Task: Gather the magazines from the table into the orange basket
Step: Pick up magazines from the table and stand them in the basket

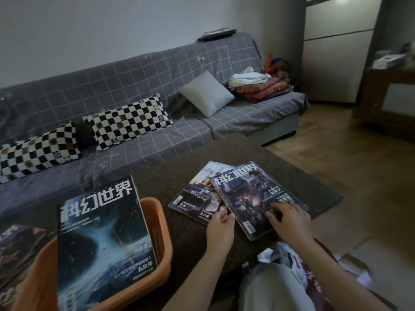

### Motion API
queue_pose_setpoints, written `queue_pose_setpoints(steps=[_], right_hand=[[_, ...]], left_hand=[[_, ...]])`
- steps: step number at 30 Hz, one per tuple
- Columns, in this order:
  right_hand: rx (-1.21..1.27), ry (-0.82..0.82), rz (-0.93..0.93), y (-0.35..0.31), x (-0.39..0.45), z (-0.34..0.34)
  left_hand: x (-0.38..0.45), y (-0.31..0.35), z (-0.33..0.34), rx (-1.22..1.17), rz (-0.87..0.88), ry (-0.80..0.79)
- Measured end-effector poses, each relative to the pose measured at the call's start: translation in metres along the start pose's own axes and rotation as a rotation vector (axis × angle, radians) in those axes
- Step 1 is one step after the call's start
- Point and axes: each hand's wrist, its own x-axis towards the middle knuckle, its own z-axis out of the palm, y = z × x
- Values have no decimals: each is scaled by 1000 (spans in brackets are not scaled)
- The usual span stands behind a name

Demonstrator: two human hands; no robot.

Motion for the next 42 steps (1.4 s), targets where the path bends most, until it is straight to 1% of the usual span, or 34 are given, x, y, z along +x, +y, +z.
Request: queue_pose_setpoints(steps=[2,7,10,13,16,20,22,23,25,27,29,32,35,42], right_hand=[[-67,2,33,10,4,7],[-42,28,87,19,6,18],[-39,37,82,17,6,18],[-51,34,100,16,4,15],[-33,-17,114,16,1,9],[21,-32,129,10,-5,-3],[90,-62,121,3,-9,-8],[164,-88,117,-2,-11,-10],[391,-142,106,-16,-14,-16],[638,-161,92,-34,-17,-23],[777,-162,72,-53,-21,-27],[851,-178,23,-84,-26,-29],[980,-234,-21,-115,-35,-26],[1038,-355,-155,-182,-59,-4]], left_hand=[[4,-1,8,-7,-34,-4],[13,6,22,-61,-89,14],[17,11,28,-57,-103,-31],[11,15,33,-118,-107,-60],[5,16,32,-156,-86,-62],[-4,22,9,-126,37,-19],[-11,26,-9,-99,97,-5],[-15,28,-19,-100,120,-4],[-22,32,-41,-106,163,-1],[-30,35,-66,-98,215,9],[-37,35,-92,-100,244,35],[-47,33,-133,-120,299,83],[-57,30,-169,-148,295,129],[-75,-5,-245,-227,260,232]])
